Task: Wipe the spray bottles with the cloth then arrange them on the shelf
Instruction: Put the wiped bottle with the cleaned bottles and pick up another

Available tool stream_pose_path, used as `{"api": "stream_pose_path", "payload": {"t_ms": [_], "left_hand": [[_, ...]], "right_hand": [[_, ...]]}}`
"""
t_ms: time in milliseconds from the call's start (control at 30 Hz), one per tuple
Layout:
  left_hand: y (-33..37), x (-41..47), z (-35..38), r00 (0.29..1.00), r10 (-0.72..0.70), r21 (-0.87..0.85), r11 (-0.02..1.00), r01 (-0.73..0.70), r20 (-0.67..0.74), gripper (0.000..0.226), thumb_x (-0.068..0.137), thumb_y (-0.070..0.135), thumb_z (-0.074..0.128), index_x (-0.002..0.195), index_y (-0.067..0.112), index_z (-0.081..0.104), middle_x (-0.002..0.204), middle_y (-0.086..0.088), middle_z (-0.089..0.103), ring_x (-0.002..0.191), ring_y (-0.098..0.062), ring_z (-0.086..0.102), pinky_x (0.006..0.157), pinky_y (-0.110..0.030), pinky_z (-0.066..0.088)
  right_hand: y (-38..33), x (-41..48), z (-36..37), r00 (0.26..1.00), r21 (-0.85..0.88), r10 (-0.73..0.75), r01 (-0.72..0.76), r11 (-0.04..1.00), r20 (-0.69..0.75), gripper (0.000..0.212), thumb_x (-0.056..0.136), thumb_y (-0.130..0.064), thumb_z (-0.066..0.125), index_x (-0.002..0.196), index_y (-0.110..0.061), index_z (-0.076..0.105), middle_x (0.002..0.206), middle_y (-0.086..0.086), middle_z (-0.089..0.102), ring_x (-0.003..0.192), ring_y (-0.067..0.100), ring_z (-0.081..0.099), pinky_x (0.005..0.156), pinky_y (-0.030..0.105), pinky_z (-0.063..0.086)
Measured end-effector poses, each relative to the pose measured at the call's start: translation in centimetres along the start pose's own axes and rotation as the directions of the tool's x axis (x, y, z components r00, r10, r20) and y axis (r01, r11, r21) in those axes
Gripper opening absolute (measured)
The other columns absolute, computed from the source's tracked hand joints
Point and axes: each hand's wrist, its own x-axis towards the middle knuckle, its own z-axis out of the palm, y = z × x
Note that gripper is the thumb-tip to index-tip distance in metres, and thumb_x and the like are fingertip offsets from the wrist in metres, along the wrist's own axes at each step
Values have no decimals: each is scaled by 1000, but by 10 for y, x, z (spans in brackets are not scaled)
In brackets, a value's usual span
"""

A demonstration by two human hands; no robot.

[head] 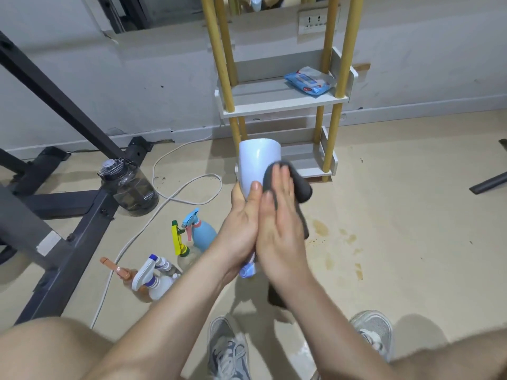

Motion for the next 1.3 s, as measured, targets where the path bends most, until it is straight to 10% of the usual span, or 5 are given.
{"api": "stream_pose_path", "payload": {"t_ms": [567,767,1000,1133,1300], "left_hand": [[-9,10,-21,996,-69,18,997,70,-51,59,95,47,57,148,40,30,128,9,59,108,-14,63,78,-23,49],[0,3,-15,989,-148,-95,985,148,0,9,97,8,57,103,14,58,80,-4,71,63,-13,64,50,-21,46],[-20,-6,-16,958,286,823,549,-144,-23,79,87,32,65,151,27,19,119,-6,60,105,-32,58,79,-41,46],[-28,-6,-25,928,371,888,417,-195,30,88,86,37,67,154,26,12,127,-6,56,111,-32,56,84,-43,47],[-35,4,-31,978,211,611,774,-164,-5,70,75,32,75,134,40,37,119,8,57,109,-18,53,85,-24,44]], "right_hand": [[-42,5,-42,955,445,282,-211,870,-98,42,106,-36,35,119,-12,67,95,-2,72,89,11,68,75,22,52],[-17,18,-17,949,-340,-224,290,894,221,49,101,-42,28,137,-25,57,156,-12,36,152,12,10,113,56,27],[-3,69,-26,944,-660,-51,266,703,326,40,103,-42,33,131,-33,60,158,-10,32,148,19,19,112,54,20],[5,85,-25,972,-269,228,-203,942,63,41,100,-41,38,91,-17,69,102,6,69,103,30,61,86,44,48],[17,49,-22,818,407,573,-510,758,-42,27,99,-35,45,110,-30,70,112,4,71,105,27,66,83,38,53]]}}
